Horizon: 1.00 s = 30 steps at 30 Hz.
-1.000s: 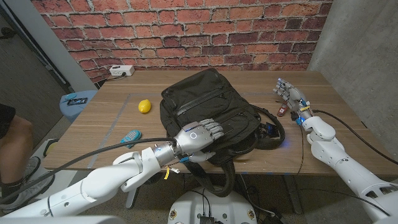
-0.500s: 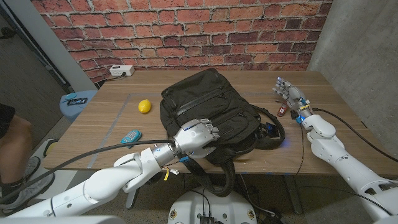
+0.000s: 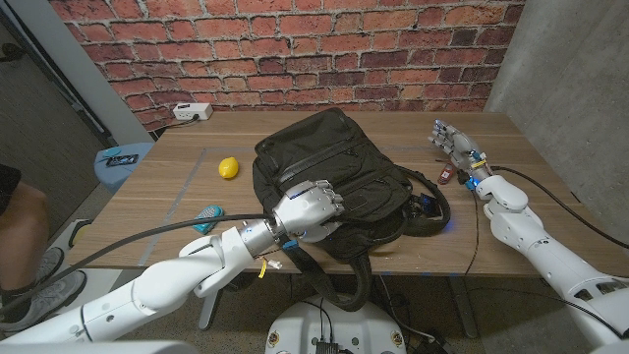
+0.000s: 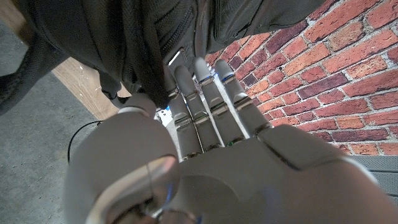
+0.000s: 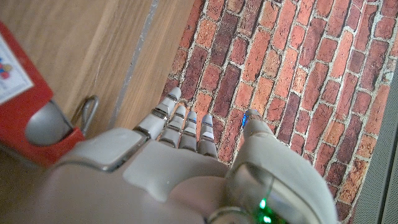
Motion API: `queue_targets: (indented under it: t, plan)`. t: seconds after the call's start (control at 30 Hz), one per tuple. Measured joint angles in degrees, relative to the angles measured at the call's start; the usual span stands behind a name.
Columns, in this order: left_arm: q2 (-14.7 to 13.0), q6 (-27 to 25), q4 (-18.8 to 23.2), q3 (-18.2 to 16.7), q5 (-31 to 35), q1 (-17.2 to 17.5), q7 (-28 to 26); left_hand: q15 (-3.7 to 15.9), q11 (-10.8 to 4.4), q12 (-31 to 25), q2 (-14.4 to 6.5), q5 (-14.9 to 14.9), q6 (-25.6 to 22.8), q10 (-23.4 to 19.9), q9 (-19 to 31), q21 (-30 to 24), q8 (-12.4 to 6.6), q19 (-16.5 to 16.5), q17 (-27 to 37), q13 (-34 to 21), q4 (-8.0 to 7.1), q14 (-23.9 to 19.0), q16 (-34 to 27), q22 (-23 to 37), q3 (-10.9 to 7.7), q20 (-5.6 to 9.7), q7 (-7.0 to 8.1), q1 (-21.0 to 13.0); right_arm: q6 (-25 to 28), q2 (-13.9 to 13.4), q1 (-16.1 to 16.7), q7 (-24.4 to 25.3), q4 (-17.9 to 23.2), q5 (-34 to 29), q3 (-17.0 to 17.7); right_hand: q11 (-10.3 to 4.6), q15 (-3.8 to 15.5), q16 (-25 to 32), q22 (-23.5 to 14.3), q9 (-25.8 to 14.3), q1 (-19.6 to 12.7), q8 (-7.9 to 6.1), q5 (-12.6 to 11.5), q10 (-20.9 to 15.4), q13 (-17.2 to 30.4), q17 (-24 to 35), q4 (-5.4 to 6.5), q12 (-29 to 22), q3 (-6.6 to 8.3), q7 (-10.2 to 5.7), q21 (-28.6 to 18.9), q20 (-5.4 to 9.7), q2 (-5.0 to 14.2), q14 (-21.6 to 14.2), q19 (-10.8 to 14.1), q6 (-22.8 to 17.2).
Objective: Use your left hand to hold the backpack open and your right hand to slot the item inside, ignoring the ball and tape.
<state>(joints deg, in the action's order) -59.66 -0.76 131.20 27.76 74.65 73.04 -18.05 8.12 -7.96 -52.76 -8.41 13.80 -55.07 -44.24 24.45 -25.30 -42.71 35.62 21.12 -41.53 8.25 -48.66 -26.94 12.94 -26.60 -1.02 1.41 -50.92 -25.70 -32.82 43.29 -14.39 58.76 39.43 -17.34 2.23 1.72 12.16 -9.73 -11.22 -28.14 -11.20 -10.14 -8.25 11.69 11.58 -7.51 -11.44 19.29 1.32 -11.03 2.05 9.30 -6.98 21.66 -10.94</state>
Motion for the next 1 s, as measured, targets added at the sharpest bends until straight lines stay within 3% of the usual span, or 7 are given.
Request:
queue_targets:
  t: [1.0]
  plan:
    - [-1.77,1.17,-0.13,-4.69,-6.83,-1.79,0.13,0.27,0.62,-2.15,-0.72,-1.01,0.54,0.23,-0.14,-1.23,-1.81,0.0,1.9,-4.27,0.46,-0.68,0.02,0.26,-0.45,0.0,-0.49,-0.72,6.75,-2.05,-0.31,4.44,6.5,-1.76,-1.13,0.0,0.0,0.0,0.0,0.0,-0.36,0.0,0.0,0.0,0.0,0.0,0.0,0.0,0.0,0.16,0.0,0.01,0.01,0.0,0.01,-0.18]
